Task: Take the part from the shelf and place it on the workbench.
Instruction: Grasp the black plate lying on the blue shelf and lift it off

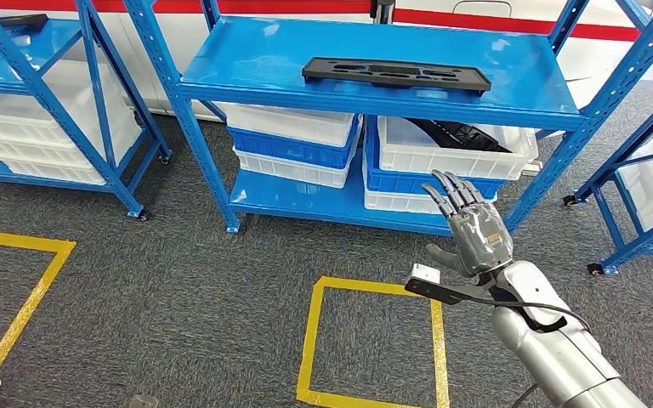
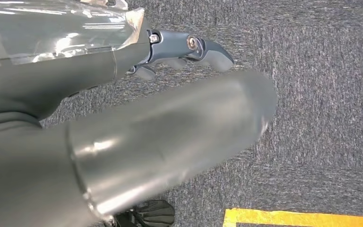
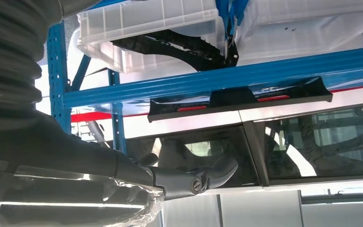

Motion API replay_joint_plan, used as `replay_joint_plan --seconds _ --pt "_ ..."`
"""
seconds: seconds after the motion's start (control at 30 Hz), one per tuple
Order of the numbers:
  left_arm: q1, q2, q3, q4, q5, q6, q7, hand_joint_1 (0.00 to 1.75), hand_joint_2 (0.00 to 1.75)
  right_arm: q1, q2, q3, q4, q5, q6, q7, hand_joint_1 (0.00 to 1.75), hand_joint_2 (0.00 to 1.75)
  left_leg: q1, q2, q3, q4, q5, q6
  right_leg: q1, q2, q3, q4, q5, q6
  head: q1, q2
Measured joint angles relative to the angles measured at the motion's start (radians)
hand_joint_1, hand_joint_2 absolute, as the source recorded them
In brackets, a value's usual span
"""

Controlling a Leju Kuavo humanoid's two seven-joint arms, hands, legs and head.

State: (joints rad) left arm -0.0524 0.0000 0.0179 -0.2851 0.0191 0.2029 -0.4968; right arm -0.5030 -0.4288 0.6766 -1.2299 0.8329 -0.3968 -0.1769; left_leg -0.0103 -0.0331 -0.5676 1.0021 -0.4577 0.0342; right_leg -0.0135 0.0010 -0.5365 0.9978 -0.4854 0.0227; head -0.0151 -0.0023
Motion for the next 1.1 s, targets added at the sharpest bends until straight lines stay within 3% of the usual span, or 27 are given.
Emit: replay_joint_plan --seconds 0.73,0.8,0.87,0.93,1.0,1.07,1.1 --pt "-0.001 0.0 0.0 -0.011 -0.019 0.009 0.018 0.0 0.0 0.038 0.003 -0.039 -0.01 0.039 0.006 0.017 0.0 1.75 0.0 0.0 0.0 0.001 -0.001 0.0 -0.001 0.0 0.0 -0.001 0.0 0.001 0.0 0.0" --pt "-0.002 0.002 0.0 -0.012 -0.019 0.009 0.018 0.0 0.0 0.04 0.004 -0.043 -0.012 0.043 0.009 0.017 0.0 1.75 -0.002 0.001 -0.001 0.001 -0.001 0.006 -0.008 0.0 0.003 -0.007 0.003 0.006 -0.001 0.0" --pt "-0.004 0.003 0.0 -0.015 -0.02 0.009 0.019 0.0 0.0 0.041 0.004 -0.049 -0.017 0.044 0.012 0.017 0.0 1.75 0.003 0.002 0.014 -0.026 0.011 0.021 -0.006 -0.001 0.004 -0.012 0.004 0.011 -0.002 0.0" --pt "-0.006 0.002 0.0 -0.018 -0.021 0.009 0.019 0.0 0.0 0.04 0.004 -0.054 -0.021 0.045 0.014 0.017 0.0 1.75 0.014 0.005 0.037 -0.062 0.028 0.031 0.001 0.0 -0.023 0.044 -0.02 0.007 0.0 0.0" --pt "-0.009 0.001 0.0 -0.018 -0.022 0.008 0.021 0.0 0.0 0.041 0.002 -0.055 -0.021 0.046 0.018 0.017 0.0 1.75 0.018 0.006 0.043 -0.072 0.031 0.033 -0.004 0.001 -0.093 0.172 -0.064 0.005 0.002 0.0" --pt "-0.009 -0.001 0.0 -0.018 -0.022 0.008 0.021 0.0 0.0 0.048 0.002 -0.055 -0.021 0.048 0.02 0.016 0.0 1.75 0.022 0.004 0.045 -0.071 0.025 0.026 -0.013 0.001 -0.152 0.256 -0.077 0.017 0.003 0.0" --pt "-0.009 -0.002 0.0 -0.018 -0.022 0.008 0.021 0.0 0.0 0.051 0.002 -0.055 -0.021 0.049 0.02 0.016 0.0 1.75 0.026 0.003 0.046 -0.069 0.021 0.02 -0.019 0.0 -0.154 0.244 -0.059 0.029 0.002 0.0"
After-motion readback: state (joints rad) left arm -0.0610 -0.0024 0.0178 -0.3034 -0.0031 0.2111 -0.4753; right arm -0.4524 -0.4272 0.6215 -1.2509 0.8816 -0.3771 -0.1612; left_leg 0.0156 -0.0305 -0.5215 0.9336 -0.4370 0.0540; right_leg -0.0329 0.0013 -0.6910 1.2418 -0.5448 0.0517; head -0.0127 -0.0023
